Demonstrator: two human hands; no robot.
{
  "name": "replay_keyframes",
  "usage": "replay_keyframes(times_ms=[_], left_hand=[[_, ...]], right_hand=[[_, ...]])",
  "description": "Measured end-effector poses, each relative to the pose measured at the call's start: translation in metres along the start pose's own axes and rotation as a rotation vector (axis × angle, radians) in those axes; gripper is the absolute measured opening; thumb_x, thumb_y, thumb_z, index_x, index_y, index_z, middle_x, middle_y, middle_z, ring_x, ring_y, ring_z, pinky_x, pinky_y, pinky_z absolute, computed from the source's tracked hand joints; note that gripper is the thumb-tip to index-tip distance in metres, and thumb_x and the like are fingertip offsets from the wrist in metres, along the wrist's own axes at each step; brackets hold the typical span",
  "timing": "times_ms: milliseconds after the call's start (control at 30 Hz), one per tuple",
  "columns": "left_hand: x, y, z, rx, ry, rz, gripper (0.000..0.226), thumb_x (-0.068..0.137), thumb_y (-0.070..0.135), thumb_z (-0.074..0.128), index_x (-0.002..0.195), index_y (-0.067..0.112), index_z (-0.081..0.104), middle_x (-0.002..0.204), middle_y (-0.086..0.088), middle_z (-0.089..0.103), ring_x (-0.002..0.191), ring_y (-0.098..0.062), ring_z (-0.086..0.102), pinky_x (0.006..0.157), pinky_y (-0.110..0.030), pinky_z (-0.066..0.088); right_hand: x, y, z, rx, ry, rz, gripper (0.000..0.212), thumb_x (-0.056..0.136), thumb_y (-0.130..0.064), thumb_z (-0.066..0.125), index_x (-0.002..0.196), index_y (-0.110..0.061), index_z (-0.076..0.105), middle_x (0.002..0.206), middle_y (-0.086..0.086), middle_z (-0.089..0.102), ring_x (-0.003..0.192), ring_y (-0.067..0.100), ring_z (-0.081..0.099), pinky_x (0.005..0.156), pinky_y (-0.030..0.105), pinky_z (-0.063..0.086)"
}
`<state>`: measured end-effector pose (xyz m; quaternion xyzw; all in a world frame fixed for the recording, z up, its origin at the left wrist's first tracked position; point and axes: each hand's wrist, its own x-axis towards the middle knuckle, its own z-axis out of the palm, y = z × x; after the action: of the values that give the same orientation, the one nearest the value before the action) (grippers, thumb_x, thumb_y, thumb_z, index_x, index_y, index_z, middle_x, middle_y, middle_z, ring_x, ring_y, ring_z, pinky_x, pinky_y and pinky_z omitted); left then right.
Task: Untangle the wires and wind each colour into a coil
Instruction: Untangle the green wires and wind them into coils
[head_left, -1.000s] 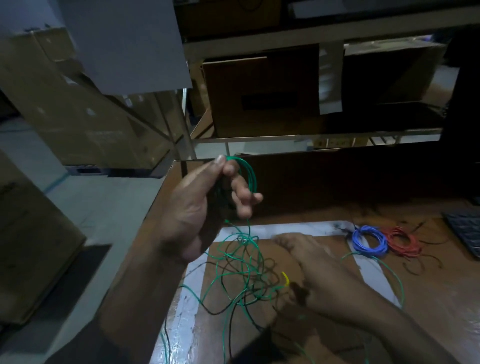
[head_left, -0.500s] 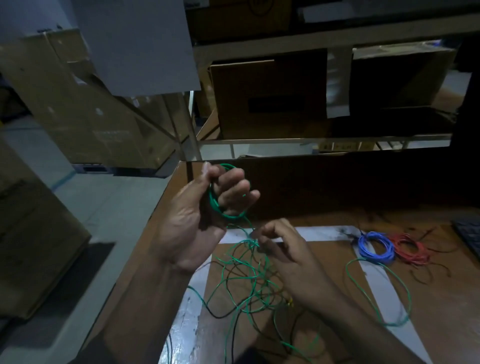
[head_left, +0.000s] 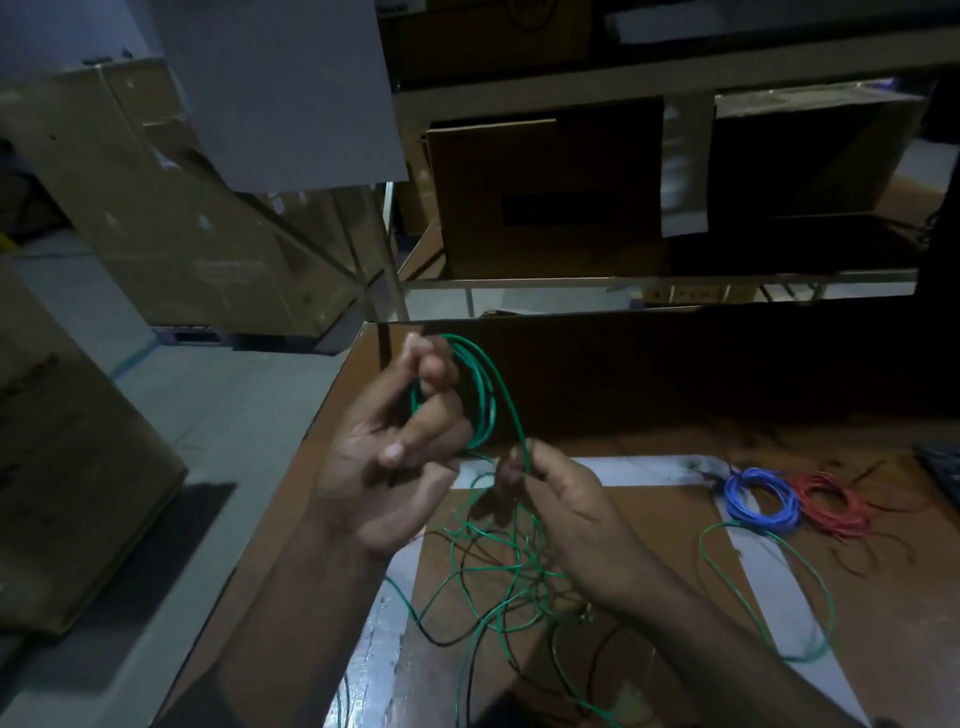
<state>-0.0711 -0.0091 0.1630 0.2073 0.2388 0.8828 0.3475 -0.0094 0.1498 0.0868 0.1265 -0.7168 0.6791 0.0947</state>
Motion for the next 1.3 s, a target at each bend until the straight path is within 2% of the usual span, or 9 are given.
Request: replay_keyframes(times_ms=[100, 267, 467, 600, 733, 867, 1067, 1200, 1300], left_hand=[[0.001, 0.009, -0.003, -0.006, 0.069, 0.180, 0.038, 0.113, 0.026, 0.023, 0.099, 0.013, 0.056, 0.109, -0.008, 0.076, 0.085, -0.016, 0.076, 0.078, -0.026, 0.060], [0.013, -0.006, -0.013, 0.283, 0.135, 0.301, 0.034, 0.113, 0.023, 0.022, 0.093, 0.016, 0.050, 0.139, -0.024, 0.062, 0.142, -0.035, 0.048, 0.126, -0.051, 0.023], [0.017, -0.011, -0.045, 1.091, 0.240, 0.349, 0.031, 0.112, 0.026, 0.029, 0.092, 0.020, 0.052, 0.132, -0.009, 0.070, 0.144, -0.017, 0.047, 0.122, -0.048, 0.026], [0.008, -0.025, -0.050, 1.648, 0.229, 0.267, 0.031, 0.111, 0.026, 0.037, 0.091, 0.017, 0.058, 0.079, 0.009, 0.072, 0.078, -0.008, 0.069, 0.075, -0.033, 0.050], [0.001, -0.031, -0.042, 1.327, 0.181, 0.087, 0.039, 0.111, 0.028, 0.036, 0.089, 0.011, 0.063, 0.048, 0.001, 0.049, 0.046, -0.014, 0.046, 0.065, -0.041, 0.055], [-0.008, -0.025, -0.024, 0.736, 0.129, 0.017, 0.040, 0.106, 0.030, 0.038, 0.092, 0.013, 0.071, 0.049, 0.000, 0.047, 0.043, -0.015, 0.041, 0.050, -0.023, 0.045], [-0.011, 0.013, -0.007, 0.020, -0.242, 0.031, 0.043, 0.114, 0.027, 0.020, 0.106, 0.002, 0.054, 0.100, -0.019, 0.071, 0.039, -0.009, 0.040, 0.058, -0.020, 0.045], [-0.006, 0.024, -0.006, 0.009, -0.162, 0.258, 0.049, 0.115, 0.027, 0.012, 0.106, 0.003, 0.054, 0.135, -0.026, 0.063, 0.087, -0.022, 0.075, 0.093, -0.038, 0.058], [-0.003, 0.028, -0.009, 0.232, -0.007, 0.438, 0.039, 0.114, 0.024, 0.020, 0.098, 0.012, 0.053, 0.141, -0.023, 0.060, 0.131, -0.030, 0.061, 0.117, -0.046, 0.041]], right_hand=[[-0.006, 0.010, -0.006, -0.039, 0.130, 0.023, 0.018, 0.104, -0.029, 0.046, 0.095, -0.020, 0.058, 0.072, -0.008, 0.053, 0.069, 0.010, 0.054, 0.067, 0.028, 0.048], [-0.015, 0.017, -0.001, -0.094, 0.057, 0.146, 0.012, 0.105, -0.025, 0.051, 0.098, -0.016, 0.052, 0.070, 0.004, 0.049, 0.055, 0.015, 0.050, 0.050, 0.029, 0.048], [-0.025, 0.008, -0.001, 0.147, -0.092, 0.259, 0.014, 0.100, -0.016, 0.061, 0.109, -0.027, 0.062, 0.075, 0.008, 0.057, 0.054, 0.026, 0.062, 0.044, 0.023, 0.047], [-0.009, -0.007, -0.003, 0.087, 0.135, 0.095, 0.015, 0.102, -0.016, 0.055, 0.109, -0.020, 0.067, 0.072, -0.005, 0.068, 0.044, 0.012, 0.054, 0.043, 0.019, 0.043], [0.013, -0.015, -0.009, -0.084, 0.252, -0.136, 0.013, 0.102, -0.013, 0.055, 0.095, -0.012, 0.066, 0.087, 0.003, 0.070, 0.077, 0.014, 0.066, 0.071, 0.021, 0.051], [0.034, -0.024, -0.017, -0.155, 0.350, -0.191, 0.015, 0.099, -0.020, 0.062, 0.087, -0.011, 0.065, 0.075, 0.000, 0.063, 0.072, 0.008, 0.059, 0.066, 0.024, 0.047], [0.055, -0.020, -0.013, -0.061, 0.154, -0.033, 0.038, 0.101, -0.046, 0.050, 0.076, -0.017, 0.054, 0.060, -0.004, 0.041, 0.051, 0.005, 0.037, 0.048, 0.021, 0.033], [0.040, 0.001, 0.001, -0.065, -0.034, 0.107, 0.040, 0.107, -0.037, 0.041, 0.088, -0.004, 0.053, 0.063, 0.003, 0.041, 0.052, 0.012, 0.044, 0.051, 0.023, 0.045], [0.022, 0.019, 0.004, -0.204, -0.160, 0.211, 0.033, 0.106, -0.040, 0.042, 0.092, -0.012, 0.053, 0.068, 0.001, 0.049, 0.058, 0.014, 0.051, 0.060, 0.033, 0.050]])
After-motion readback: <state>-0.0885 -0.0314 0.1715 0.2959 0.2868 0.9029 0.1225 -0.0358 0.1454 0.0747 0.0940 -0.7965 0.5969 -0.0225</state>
